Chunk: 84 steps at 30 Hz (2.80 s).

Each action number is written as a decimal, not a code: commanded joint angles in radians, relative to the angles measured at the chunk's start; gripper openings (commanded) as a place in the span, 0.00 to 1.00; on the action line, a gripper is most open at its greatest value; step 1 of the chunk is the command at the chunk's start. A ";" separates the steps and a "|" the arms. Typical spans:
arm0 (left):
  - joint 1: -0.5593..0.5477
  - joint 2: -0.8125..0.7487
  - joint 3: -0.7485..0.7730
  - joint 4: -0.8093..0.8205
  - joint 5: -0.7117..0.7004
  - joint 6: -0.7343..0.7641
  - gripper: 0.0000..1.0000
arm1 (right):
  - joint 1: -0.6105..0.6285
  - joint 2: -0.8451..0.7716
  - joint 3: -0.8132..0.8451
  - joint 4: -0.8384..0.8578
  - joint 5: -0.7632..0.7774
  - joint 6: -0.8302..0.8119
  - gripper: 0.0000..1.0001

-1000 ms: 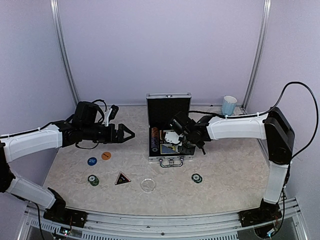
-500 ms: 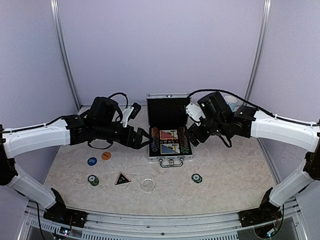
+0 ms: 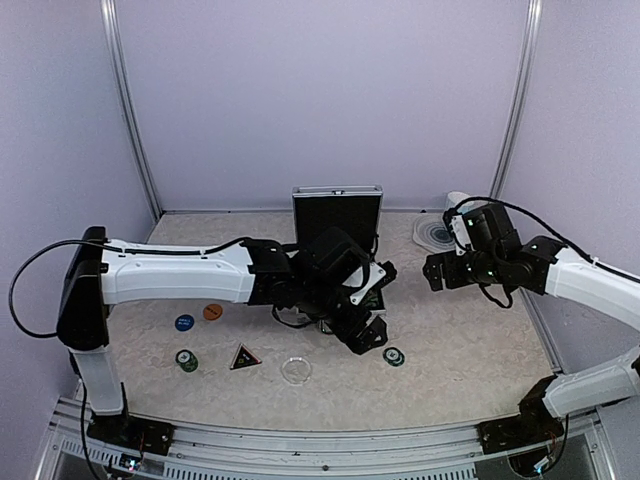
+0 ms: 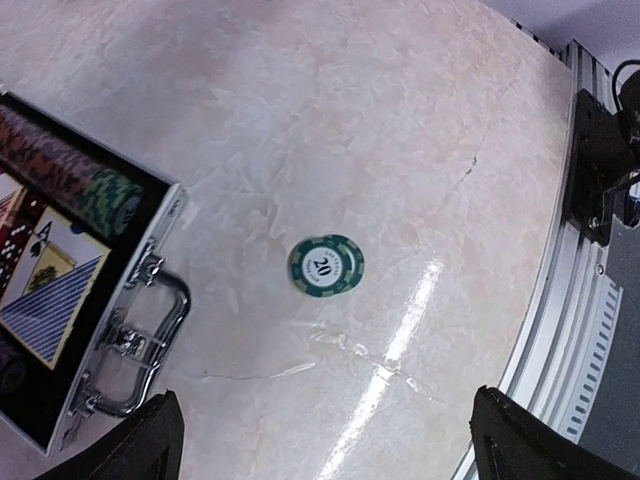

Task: Pack up texas hold em set
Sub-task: Pick up the pile of poker chips from the center of the board.

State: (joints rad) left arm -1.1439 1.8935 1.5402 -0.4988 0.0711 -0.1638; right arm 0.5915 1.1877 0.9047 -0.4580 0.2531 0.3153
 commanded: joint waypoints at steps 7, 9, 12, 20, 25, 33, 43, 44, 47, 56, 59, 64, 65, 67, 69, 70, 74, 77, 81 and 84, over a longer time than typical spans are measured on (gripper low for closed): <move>-0.059 0.309 0.328 -0.184 -0.060 0.065 0.98 | -0.133 -0.137 -0.117 0.030 -0.053 0.132 0.99; -0.062 0.364 0.369 -0.195 -0.055 0.068 0.97 | -0.147 -0.154 -0.131 0.031 -0.055 0.135 0.99; -0.063 0.433 0.415 -0.210 -0.068 0.068 0.94 | -0.161 -0.172 -0.147 0.040 -0.076 0.134 0.99; -0.069 0.532 0.484 -0.224 -0.110 0.077 0.84 | -0.181 -0.180 -0.155 0.045 -0.087 0.121 0.99; -0.084 0.570 0.503 -0.234 -0.126 0.095 0.80 | -0.194 -0.178 -0.149 0.049 -0.089 0.107 0.99; -0.088 0.593 0.518 -0.222 -0.100 0.105 0.68 | -0.220 -0.158 -0.131 0.055 -0.111 0.095 0.99; -0.095 0.597 0.510 -0.204 -0.049 0.120 0.61 | -0.232 -0.159 -0.133 0.057 -0.122 0.091 0.99; -0.095 0.596 0.511 -0.199 -0.037 0.121 0.61 | -0.233 -0.157 -0.132 0.059 -0.123 0.090 0.99; -0.096 0.596 0.516 -0.193 -0.016 0.122 0.61 | -0.233 -0.154 -0.134 0.062 -0.124 0.093 0.99; -0.099 0.597 0.515 -0.186 0.012 0.126 0.57 | -0.236 -0.148 -0.135 0.067 -0.129 0.088 0.99; -0.102 0.601 0.514 -0.185 0.011 0.127 0.54 | -0.235 -0.146 -0.139 0.070 -0.133 0.087 0.99; -0.103 0.610 0.515 -0.186 -0.037 0.117 0.55 | -0.237 -0.152 -0.143 0.068 -0.137 0.087 0.99; -0.103 0.611 0.516 -0.185 -0.042 0.116 0.55 | -0.237 -0.153 -0.143 0.068 -0.138 0.086 0.99; -0.103 0.614 0.520 -0.184 -0.045 0.114 0.56 | -0.237 -0.156 -0.144 0.066 -0.139 0.086 0.99; -0.103 0.619 0.526 -0.182 -0.047 0.113 0.56 | -0.237 -0.157 -0.145 0.066 -0.140 0.086 0.99; -0.103 0.619 0.527 -0.182 -0.050 0.112 0.56 | -0.237 -0.157 -0.144 0.066 -0.140 0.086 0.99; -0.104 0.624 0.528 -0.184 -0.055 0.115 0.56 | -0.237 -0.158 -0.142 0.067 -0.140 0.084 0.99; -0.103 0.626 0.528 -0.183 -0.055 0.115 0.56 | -0.237 -0.158 -0.140 0.064 -0.138 0.083 0.99; -0.105 0.632 0.527 -0.177 -0.063 0.108 0.57 | -0.237 -0.161 -0.142 0.066 -0.140 0.083 0.99; -0.106 0.637 0.527 -0.175 -0.068 0.108 0.58 | -0.237 -0.160 -0.145 0.065 -0.139 0.083 0.99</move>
State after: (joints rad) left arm -1.2366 2.4653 2.0586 -0.6861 -0.0086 -0.0483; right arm 0.3691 1.0367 0.7547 -0.4114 0.1154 0.4084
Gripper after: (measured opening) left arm 0.574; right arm 0.992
